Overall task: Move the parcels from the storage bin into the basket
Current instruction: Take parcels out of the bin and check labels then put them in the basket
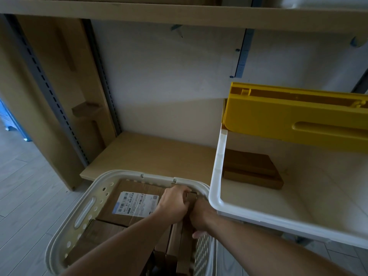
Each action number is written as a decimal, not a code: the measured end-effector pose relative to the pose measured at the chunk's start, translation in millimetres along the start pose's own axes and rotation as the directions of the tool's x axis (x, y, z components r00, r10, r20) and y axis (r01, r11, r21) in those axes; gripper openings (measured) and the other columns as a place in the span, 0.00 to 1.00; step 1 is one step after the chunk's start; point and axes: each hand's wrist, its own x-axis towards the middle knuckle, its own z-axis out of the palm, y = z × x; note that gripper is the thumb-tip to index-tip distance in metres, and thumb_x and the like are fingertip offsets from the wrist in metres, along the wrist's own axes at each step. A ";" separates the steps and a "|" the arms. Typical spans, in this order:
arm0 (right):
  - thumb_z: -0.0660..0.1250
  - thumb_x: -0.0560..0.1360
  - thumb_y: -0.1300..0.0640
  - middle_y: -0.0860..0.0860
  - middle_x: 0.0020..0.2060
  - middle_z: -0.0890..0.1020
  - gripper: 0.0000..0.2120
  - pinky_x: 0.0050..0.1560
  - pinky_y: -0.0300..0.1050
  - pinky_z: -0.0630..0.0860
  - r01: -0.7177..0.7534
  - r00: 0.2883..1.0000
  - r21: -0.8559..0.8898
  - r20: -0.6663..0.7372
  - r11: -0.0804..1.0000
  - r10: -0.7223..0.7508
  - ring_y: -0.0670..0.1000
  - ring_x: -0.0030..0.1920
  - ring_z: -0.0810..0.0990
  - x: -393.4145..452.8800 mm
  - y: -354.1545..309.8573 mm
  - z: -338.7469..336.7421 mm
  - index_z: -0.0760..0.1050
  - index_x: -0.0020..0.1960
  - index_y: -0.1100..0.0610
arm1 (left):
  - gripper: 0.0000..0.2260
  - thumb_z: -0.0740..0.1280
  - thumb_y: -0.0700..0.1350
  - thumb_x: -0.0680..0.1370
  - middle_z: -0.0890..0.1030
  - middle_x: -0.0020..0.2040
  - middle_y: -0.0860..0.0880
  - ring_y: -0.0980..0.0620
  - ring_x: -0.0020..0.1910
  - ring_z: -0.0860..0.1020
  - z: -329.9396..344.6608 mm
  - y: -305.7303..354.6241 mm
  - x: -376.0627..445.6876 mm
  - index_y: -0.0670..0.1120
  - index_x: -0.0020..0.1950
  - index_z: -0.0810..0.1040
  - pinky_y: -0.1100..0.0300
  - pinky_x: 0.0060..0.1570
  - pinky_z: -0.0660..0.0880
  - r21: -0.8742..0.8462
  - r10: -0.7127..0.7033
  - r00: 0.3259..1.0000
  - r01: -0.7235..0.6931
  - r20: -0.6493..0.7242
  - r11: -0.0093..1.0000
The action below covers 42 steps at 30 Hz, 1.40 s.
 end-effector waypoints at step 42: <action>0.74 0.74 0.61 0.42 0.52 0.82 0.18 0.54 0.35 0.78 0.523 0.776 0.207 -0.517 0.827 -0.361 0.38 0.54 0.80 -83.2 105.3 -142.2 0.78 0.59 0.44 | 0.12 0.65 0.37 0.81 0.84 0.52 0.61 0.61 0.53 0.82 -55.2 110.2 -52.8 0.51 0.58 0.82 0.65 0.51 0.80 -0.353 0.290 0.918 -0.375 -0.271 0.857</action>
